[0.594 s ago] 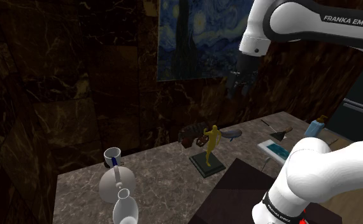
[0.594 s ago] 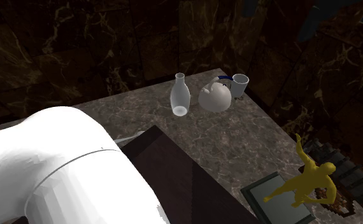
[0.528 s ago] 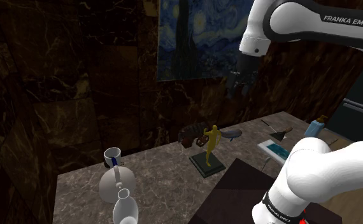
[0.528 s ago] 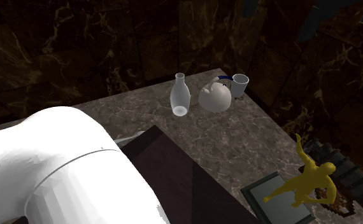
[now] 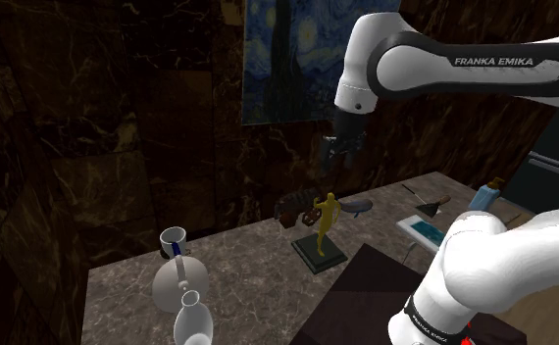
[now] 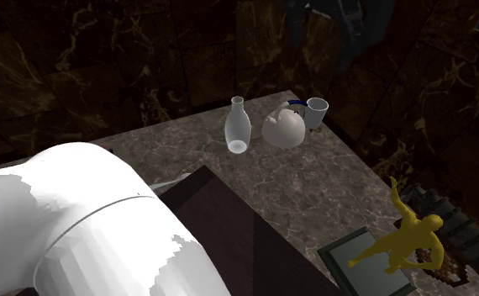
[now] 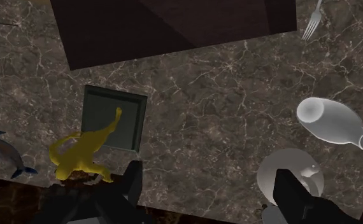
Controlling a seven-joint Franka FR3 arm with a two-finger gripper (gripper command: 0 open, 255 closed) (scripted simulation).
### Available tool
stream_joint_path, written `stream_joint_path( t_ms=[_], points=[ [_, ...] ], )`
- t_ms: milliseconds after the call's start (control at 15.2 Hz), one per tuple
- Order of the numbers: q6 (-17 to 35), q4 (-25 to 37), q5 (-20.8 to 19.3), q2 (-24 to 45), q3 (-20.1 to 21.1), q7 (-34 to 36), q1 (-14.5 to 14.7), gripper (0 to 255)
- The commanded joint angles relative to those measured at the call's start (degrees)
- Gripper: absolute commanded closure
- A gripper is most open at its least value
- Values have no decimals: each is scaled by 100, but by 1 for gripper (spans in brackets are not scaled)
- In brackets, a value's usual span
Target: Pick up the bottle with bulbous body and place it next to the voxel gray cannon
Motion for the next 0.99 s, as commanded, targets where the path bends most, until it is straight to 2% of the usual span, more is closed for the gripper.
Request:
stream_joint_path(
  t_ms=[0, 462, 924],
  points=[
    [320, -96, 99, 232, 153, 146, 78, 0],
    [1399, -229, 370, 1220, 709, 660, 332, 0],
    [2407, 0, 417, 2497, 1250, 1216, 509, 0]
  ],
)
